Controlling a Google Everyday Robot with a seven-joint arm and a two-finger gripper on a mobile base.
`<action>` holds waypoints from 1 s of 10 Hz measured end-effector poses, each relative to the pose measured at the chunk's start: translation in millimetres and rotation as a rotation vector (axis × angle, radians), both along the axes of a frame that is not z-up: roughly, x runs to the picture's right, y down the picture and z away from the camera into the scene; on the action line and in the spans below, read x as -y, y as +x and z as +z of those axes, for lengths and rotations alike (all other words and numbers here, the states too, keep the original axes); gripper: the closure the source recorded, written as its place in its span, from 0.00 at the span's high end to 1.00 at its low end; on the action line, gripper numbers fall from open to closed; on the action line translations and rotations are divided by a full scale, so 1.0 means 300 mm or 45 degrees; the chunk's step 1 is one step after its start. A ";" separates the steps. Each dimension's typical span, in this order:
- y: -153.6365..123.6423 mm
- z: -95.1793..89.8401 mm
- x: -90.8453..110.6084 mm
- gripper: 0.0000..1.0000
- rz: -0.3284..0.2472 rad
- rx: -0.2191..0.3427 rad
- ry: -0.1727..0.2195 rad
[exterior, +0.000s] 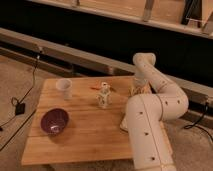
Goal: Place the eraser on the white sponge
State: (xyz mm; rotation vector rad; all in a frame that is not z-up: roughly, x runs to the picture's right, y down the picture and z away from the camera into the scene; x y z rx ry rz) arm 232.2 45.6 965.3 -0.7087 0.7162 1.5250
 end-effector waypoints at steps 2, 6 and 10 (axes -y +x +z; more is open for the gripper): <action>0.010 -0.041 0.016 0.00 -0.022 0.020 0.014; 0.030 -0.190 -0.030 0.00 -0.090 0.073 0.031; 0.006 -0.372 -0.156 0.00 -0.152 0.119 0.052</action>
